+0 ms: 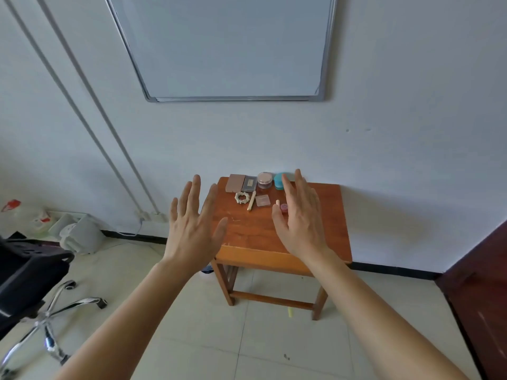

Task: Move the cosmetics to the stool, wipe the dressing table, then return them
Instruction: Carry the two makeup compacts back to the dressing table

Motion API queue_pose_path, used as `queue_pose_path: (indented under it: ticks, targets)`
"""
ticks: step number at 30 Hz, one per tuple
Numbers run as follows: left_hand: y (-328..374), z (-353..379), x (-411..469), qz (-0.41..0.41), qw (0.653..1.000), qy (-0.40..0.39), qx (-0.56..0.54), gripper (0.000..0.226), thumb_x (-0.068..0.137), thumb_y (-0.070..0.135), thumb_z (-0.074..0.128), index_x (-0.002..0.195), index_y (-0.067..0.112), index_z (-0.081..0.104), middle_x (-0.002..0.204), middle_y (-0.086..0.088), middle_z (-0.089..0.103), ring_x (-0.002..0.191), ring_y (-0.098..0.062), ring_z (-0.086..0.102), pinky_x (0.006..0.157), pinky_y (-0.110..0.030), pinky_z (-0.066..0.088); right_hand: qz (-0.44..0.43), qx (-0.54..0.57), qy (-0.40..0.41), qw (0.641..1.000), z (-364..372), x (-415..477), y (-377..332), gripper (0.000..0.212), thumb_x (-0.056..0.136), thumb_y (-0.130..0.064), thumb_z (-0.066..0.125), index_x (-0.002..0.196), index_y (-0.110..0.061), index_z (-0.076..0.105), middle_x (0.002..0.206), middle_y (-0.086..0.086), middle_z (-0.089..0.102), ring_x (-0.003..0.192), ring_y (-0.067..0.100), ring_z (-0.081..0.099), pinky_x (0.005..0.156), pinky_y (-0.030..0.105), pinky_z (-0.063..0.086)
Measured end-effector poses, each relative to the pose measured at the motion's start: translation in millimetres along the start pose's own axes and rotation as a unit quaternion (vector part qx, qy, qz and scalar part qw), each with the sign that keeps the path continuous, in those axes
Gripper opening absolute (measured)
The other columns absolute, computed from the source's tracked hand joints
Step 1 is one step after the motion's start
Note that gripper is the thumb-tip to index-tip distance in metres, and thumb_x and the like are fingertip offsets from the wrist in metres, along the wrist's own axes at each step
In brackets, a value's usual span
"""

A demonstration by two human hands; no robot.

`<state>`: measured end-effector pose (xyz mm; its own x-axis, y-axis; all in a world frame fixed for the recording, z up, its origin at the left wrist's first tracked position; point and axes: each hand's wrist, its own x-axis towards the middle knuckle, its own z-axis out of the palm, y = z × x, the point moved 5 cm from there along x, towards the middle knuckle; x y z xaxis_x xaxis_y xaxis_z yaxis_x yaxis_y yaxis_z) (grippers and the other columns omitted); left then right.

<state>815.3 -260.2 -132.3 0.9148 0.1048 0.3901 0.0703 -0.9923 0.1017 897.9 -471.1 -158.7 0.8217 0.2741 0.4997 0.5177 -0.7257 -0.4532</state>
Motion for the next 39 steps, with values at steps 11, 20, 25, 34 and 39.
queue_pose_path:
  ticks: [11,20,25,34,39]
  targets:
    - [-109,154,160,0.046,0.993,-0.112,0.005,0.072,0.097,0.055,0.033,0.156,0.028,0.0,0.156,0.0,-0.03,0.148,-0.023,-0.02,0.116,-0.05,-0.005,0.062,-0.078,-0.043,0.994,145,130,43,0.057,0.098,-0.032,0.053,0.148,-0.031,0.024,0.164,0.008,0.017,0.149,0.026,0.025,0.117,0.04,0.03]
    - [-164,250,266,0.141,0.96,-0.242,0.001,0.068,0.099,0.049,0.038,0.154,0.027,0.006,0.161,-0.005,-0.021,0.147,-0.027,-0.023,0.119,-0.051,0.0,0.196,-0.126,-0.093,0.968,227,203,70,0.058,0.101,-0.033,0.048,0.153,-0.025,0.024,0.163,0.005,0.022,0.149,0.023,0.023,0.118,0.04,0.029]
    - [-162,293,302,0.161,0.946,-0.281,-0.012,0.063,0.099,0.048,0.038,0.152,0.026,0.013,0.163,-0.005,-0.014,0.149,-0.028,-0.019,0.12,-0.052,0.002,0.241,-0.121,-0.112,0.956,258,222,100,0.05,0.101,-0.035,0.049,0.147,-0.026,0.033,0.151,0.0,0.042,0.139,0.018,0.041,0.108,0.034,0.04]
    - [-160,387,311,0.098,0.93,-0.355,-0.013,0.061,0.099,0.028,0.041,0.154,0.018,0.017,0.164,-0.004,-0.005,0.15,-0.026,-0.014,0.119,-0.053,0.001,0.157,-0.04,-0.267,0.95,361,251,155,0.049,0.101,-0.025,0.047,0.149,-0.023,0.037,0.153,0.001,0.036,0.136,0.02,0.042,0.101,0.033,0.046]
    - [-157,426,306,0.094,0.914,-0.395,0.006,0.076,0.093,0.013,0.046,0.156,0.017,0.004,0.164,-0.004,-0.011,0.15,-0.026,-0.013,0.12,-0.055,0.007,0.145,-0.042,-0.342,0.927,411,242,169,0.055,0.101,-0.025,0.049,0.152,-0.021,0.03,0.162,0.004,0.022,0.148,0.026,0.024,0.111,0.045,0.041]
